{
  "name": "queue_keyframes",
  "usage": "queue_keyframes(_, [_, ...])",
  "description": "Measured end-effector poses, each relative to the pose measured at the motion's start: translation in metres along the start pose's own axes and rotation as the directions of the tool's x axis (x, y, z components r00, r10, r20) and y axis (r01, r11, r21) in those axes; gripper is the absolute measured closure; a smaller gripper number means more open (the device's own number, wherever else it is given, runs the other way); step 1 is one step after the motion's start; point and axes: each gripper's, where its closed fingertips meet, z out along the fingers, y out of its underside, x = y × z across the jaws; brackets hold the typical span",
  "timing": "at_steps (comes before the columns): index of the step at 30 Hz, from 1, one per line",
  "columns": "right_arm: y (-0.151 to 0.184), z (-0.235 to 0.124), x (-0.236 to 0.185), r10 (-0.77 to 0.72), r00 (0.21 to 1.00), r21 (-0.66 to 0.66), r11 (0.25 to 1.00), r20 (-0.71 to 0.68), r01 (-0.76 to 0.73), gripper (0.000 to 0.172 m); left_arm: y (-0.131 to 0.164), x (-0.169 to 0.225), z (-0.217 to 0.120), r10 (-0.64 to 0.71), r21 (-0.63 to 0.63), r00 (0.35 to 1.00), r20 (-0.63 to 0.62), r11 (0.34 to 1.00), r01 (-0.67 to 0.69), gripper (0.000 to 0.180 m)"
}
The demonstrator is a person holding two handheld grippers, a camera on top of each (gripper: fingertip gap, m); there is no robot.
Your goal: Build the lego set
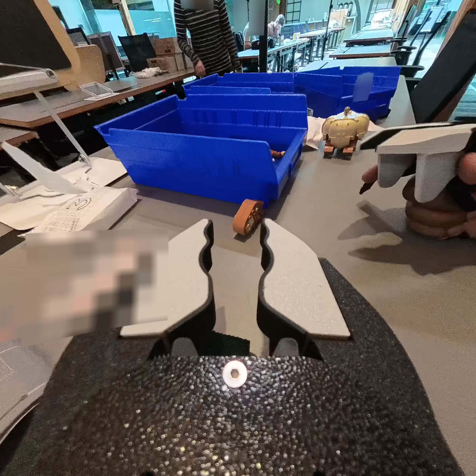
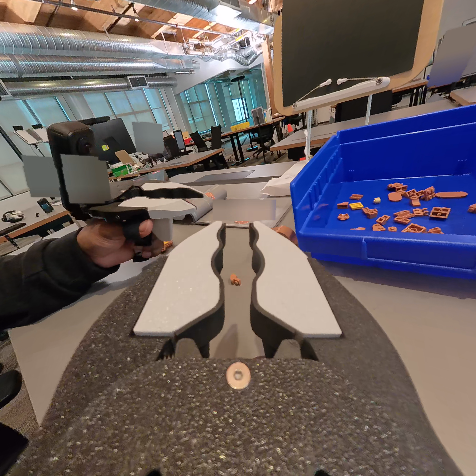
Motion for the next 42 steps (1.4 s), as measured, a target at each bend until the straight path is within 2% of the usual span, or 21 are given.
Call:
queue_keyframes(6, [-0.003, -0.002, -0.001, -0.017, 1.0, 0.022, 1.0, -0.009, 0.017, 0.155, -0.001, 0.0, -0.013, 0.001, 0.023, 1.0, -0.004, 1.0, -0.001, 0.147])
queue_keyframes(14, [-0.006, -0.003, 0.001, -0.019, 1.0, 0.048, 0.999, -0.018, 0.02, 0.154, -0.004, 0.017, -0.013, -0.026, -0.009, 0.992, -0.124, 1.0, 0.025, 0.143])
queue_keyframes(23, [-0.006, -0.004, -0.001, -0.023, 1.0, 0.05, 0.998, -0.01, 0.024, 0.154, 0.009, 0.025, -0.023, -0.079, -0.071, 0.973, -0.219, 0.995, 0.064, 0.139])
queue_keyframes(32, [-0.004, -0.004, -0.005, -0.022, 1.0, 0.037, 0.999, 0.011, 0.021, 0.153, 0.044, 0.049, -0.044, 0.013, -0.233, 0.916, -0.401, 0.966, -0.116, 0.137])
queue_keyframes(39, [-0.001, -0.002, -0.006, -0.008, 1.0, 0.014, 1.0, 0.021, 0.008, 0.154, 0.061, 0.046, -0.053, 0.006, -0.317, 0.917, -0.399, 0.938, -0.144, 0.137])
queue_keyframes(42, [0.001, 0.0, -0.006, -0.003, 1.0, -0.003, 1.0, 0.025, 0.003, 0.154, 0.054, 0.032, -0.058, 0.04, -0.311, 0.931, -0.364, 0.936, -0.162, 0.137])
